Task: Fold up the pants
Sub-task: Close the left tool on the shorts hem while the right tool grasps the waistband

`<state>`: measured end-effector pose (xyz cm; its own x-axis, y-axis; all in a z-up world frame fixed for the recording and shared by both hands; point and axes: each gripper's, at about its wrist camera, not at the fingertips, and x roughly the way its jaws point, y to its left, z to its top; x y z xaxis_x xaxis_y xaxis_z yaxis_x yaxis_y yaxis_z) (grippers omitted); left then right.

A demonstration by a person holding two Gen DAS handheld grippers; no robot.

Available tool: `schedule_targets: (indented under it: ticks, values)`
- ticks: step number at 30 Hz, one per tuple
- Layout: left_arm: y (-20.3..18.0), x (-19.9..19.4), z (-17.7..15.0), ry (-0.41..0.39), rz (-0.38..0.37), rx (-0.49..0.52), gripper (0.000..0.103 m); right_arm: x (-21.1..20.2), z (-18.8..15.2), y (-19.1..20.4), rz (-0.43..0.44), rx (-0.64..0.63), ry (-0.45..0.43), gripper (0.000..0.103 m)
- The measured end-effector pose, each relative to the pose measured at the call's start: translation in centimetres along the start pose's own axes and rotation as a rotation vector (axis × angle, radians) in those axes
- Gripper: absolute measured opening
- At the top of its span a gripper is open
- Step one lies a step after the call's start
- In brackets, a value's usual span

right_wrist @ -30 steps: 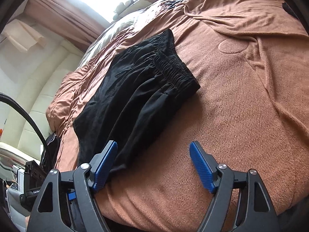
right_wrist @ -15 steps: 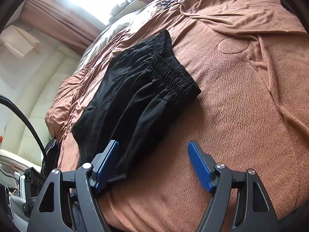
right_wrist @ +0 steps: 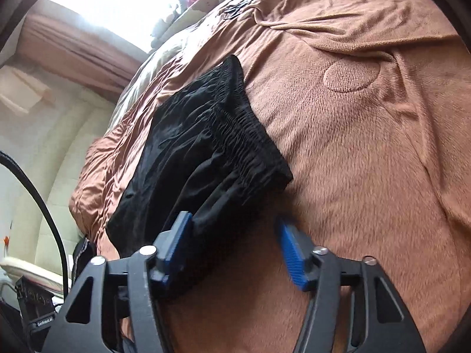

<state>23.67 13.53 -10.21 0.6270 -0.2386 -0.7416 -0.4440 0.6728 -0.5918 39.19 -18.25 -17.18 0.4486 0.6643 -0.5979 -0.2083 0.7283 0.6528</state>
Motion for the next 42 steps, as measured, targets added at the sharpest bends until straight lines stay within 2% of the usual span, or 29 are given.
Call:
schedule_targets:
  ticks: [1, 3, 6, 13, 23, 34, 42]
  values:
    - [-0.2, -0.2, 0.3, -0.005, -0.004, 0.005, 0.003, 0.2, 0.2, 0.1, 0.003, 0.004, 0.002, 0.043]
    - [-0.5, -0.6, 0.8, -0.019, -0.013, 0.011, 0.003, 0.5, 0.7, 0.4, 0.003, -0.001, 0.004, 0.020]
    - [-1.2, -1.1, 1.6, -0.036, -0.026, 0.022, 0.003, 0.1, 0.8, 1.2, -0.001, -0.021, -0.004, 0.013]
    - [-2.0, -2.6, 3.9, -0.085, -0.055, 0.041, 0.003, -1.5, 1.1, 3.6, 0.017, -0.084, -0.048, 0.012]
    - [-3.7, -3.3, 7.5, -0.125, -0.071, 0.074, 0.003, -2.1, 2.6, 4.8, 0.046, -0.117, -0.083, 0.012]
    - [-4.1, -2.5, 12.6, -0.140, -0.074, 0.075, 0.003, -1.3, 4.5, 7.6, 0.036, -0.135, -0.103, 0.012]
    - [-3.9, -0.5, 16.0, -0.145, -0.078, 0.049, 0.003, 0.7, 6.6, 9.0, 0.023, -0.142, -0.096, 0.012]
